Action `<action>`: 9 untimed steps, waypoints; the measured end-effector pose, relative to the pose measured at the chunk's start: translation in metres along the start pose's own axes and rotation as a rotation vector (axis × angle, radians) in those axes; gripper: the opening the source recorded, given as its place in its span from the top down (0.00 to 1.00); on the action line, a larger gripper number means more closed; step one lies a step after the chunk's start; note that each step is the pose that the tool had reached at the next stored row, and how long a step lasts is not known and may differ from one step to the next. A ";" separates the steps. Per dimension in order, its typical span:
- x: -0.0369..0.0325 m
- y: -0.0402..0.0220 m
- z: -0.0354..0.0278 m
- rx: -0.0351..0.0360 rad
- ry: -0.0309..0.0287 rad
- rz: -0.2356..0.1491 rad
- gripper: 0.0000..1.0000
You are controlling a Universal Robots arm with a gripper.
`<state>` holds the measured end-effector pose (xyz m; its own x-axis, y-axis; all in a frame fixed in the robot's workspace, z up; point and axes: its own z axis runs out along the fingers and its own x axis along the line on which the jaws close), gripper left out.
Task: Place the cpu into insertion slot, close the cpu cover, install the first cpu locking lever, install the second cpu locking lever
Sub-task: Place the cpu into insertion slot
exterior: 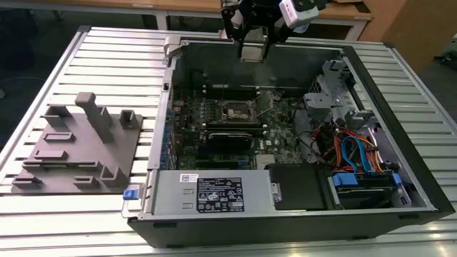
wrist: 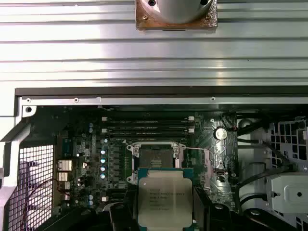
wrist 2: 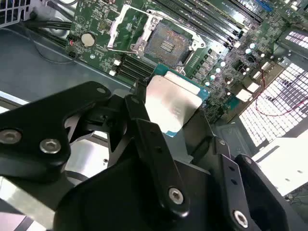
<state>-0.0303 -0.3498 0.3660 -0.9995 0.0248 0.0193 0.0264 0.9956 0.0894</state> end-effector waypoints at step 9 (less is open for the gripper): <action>0.0000 0.0000 0.0000 0.0001 0.0000 0.000 0.46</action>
<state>-0.0303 -0.3498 0.3660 -0.9995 0.0248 0.0193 0.0264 0.9957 0.0893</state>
